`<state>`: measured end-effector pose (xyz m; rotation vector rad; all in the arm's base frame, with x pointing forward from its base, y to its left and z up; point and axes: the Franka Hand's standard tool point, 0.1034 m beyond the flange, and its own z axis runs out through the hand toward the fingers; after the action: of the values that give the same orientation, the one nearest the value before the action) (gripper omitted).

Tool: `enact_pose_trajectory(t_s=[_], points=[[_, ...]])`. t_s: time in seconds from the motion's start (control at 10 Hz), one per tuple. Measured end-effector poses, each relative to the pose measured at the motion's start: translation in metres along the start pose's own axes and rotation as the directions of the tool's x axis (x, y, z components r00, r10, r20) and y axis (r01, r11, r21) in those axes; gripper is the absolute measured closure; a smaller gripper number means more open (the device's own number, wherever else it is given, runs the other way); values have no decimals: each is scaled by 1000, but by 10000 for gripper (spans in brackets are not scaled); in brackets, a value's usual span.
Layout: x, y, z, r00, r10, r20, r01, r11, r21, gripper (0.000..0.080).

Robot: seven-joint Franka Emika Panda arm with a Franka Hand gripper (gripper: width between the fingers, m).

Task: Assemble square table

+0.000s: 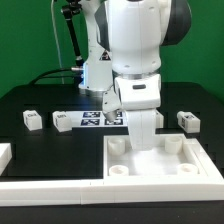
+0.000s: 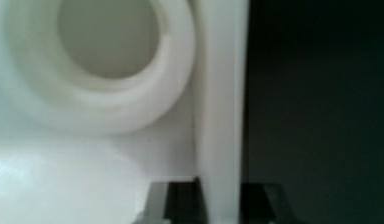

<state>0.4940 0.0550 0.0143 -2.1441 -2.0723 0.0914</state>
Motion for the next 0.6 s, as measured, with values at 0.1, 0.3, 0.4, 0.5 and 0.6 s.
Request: enact_pose_trajectory(t_s=[0.1, 0.3, 0.4, 0.5, 0.6], points=[[0, 0, 1, 1000, 1, 0, -1, 1000, 1, 619], [0, 0, 1, 1000, 1, 0, -1, 1000, 2, 457], [-1, -1, 1, 1000, 1, 0, -1, 1000, 3, 282], [-1, -1, 2, 1000, 2, 0, -2, 1000, 3, 282], [-1, -1, 2, 1000, 2, 0, -2, 1000, 3, 174]])
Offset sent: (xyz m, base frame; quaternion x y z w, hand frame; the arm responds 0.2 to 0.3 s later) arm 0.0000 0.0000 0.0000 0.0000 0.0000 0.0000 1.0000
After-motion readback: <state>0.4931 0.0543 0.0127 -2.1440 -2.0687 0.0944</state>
